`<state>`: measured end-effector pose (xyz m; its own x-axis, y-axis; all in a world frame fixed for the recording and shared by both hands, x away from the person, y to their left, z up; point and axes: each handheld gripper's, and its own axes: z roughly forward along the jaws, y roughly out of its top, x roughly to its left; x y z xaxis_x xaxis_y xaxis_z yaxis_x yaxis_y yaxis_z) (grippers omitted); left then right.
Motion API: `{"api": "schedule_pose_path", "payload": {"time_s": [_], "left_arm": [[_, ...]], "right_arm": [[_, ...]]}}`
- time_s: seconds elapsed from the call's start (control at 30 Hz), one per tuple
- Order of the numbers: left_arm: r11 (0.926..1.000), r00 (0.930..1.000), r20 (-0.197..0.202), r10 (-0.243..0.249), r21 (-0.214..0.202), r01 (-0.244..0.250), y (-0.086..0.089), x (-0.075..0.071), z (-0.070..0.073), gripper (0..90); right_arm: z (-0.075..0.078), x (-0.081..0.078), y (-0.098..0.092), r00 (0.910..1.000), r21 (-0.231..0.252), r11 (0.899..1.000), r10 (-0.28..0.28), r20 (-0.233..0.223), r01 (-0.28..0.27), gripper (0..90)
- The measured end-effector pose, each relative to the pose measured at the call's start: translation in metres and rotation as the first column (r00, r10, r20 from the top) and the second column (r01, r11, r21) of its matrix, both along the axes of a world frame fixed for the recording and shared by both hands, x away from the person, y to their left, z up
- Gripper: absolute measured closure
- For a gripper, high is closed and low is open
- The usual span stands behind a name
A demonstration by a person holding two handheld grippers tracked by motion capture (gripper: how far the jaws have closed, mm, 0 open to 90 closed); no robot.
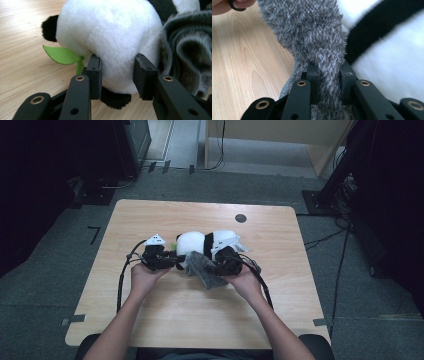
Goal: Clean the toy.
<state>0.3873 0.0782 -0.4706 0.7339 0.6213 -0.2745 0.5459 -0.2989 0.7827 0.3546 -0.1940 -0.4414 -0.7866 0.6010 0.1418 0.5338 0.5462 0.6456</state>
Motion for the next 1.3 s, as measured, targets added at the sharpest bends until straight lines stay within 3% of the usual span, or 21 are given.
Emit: {"api": "schedule_pose_path", "payload": {"time_s": [0.6, 0.8, 1.07, 1.3], "left_arm": [[1.0, 1.0, 0.007, -0.003, -0.003, 0.003, 0.0, 0.0, 0.0, 62.3], [1.0, 1.0, 0.007, -0.001, -0.004, 0.001, 0.0, 0.0, 0.0, 62.3], [1.0, 1.0, 0.001, 0.001, -0.002, -0.001, 0.0, 0.0, 0.0, 62.2], [1.0, 1.0, 0.003, 0.003, -0.002, -0.003, 0.0, 0.0, 0.0, 62.2]], "right_arm": [[0.005, -0.019, -0.076, 0.9965, 0.018, 0.996, -0.084, 0.006, 0.084, 75.9], [0.003, -0.021, -0.093, 0.9942, 0.027, 0.994, -0.107, -0.003, 0.107, 75.9], [0.011, -0.028, -0.078, 0.9994, 0.041, 0.999, -0.031, 0.011, 0.031, 76.2], [0.016, -0.024, -0.041, 0.9985, 0.054, 0.997, 0.053, 0.015, -0.053, 76.1]]}}
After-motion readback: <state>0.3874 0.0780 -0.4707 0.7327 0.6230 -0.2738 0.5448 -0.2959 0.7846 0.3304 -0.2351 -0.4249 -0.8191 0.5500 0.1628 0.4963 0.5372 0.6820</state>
